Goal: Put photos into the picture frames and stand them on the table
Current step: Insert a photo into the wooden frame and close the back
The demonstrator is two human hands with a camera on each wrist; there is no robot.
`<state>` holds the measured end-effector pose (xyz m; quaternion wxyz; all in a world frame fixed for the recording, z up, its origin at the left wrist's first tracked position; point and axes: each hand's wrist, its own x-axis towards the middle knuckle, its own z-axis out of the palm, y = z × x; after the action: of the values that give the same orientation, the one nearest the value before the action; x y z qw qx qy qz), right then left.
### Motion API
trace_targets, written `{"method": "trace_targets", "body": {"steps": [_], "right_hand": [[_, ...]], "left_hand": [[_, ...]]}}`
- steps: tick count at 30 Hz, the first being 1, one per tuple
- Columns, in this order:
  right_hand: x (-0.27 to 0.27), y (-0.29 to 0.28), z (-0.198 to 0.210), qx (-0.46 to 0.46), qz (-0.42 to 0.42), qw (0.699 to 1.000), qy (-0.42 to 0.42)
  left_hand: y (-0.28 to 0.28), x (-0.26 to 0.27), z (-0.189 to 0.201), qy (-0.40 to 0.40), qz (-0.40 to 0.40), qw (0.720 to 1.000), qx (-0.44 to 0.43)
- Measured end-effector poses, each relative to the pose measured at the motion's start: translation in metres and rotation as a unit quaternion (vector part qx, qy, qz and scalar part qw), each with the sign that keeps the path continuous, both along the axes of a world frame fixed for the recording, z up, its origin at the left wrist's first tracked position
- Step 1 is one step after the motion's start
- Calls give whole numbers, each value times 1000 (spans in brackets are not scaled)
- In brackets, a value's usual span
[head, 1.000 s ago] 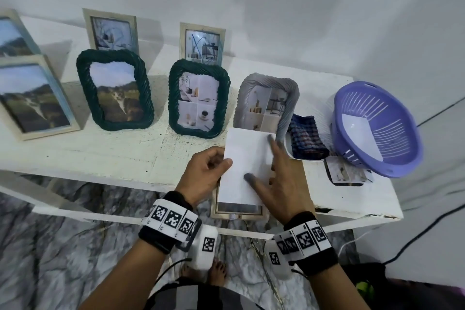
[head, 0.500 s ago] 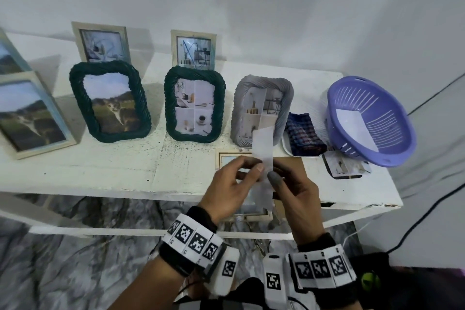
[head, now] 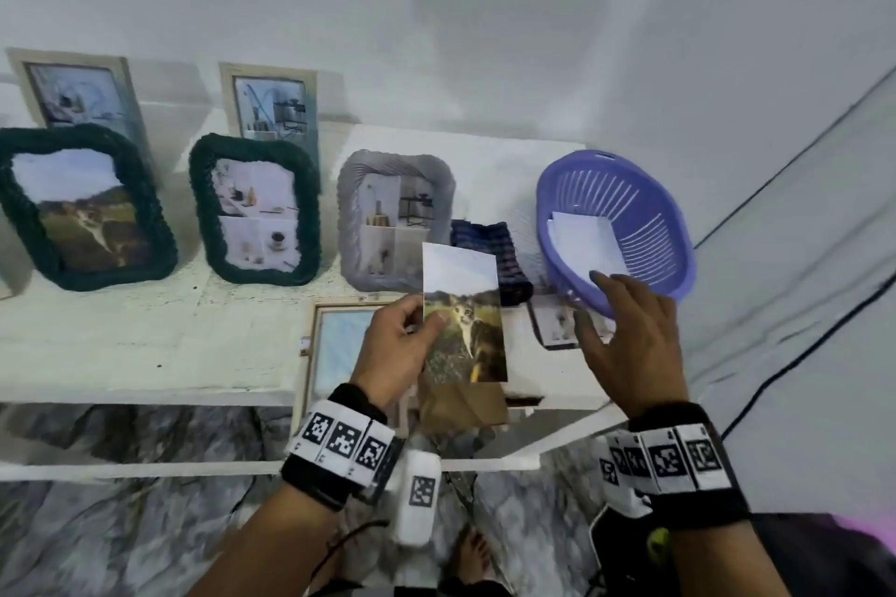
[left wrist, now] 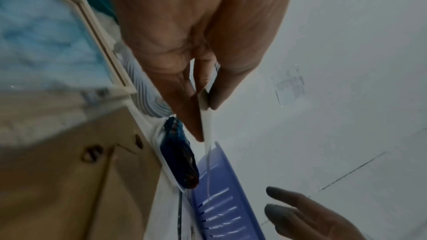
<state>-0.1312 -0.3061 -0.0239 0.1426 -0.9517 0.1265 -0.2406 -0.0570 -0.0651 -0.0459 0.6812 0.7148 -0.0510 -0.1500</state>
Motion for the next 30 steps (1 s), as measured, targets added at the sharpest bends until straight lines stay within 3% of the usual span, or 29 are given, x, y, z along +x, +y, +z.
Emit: {"method": "trace_targets", "body": {"steps": [4, 8, 17, 26, 30], "right_hand": [[-2, -55, -10, -65, 19, 994, 85], [-6, -79, -14, -79, 68, 993, 55], [-4, -123, -4, 27, 99, 994, -47], [-5, -111, -3, -46, 130, 990, -21], [-5, -105, -12, -67, 137, 988, 12]], "left_hand": [[-48, 1, -8, 12, 31, 999, 11], [-91, -2, -16, 30, 59, 998, 23], [-158, 8, -23, 38, 73, 988, 131], [-196, 25, -24, -47, 51, 912, 404], [-187, 29, -26, -62, 7, 885, 462]]}}
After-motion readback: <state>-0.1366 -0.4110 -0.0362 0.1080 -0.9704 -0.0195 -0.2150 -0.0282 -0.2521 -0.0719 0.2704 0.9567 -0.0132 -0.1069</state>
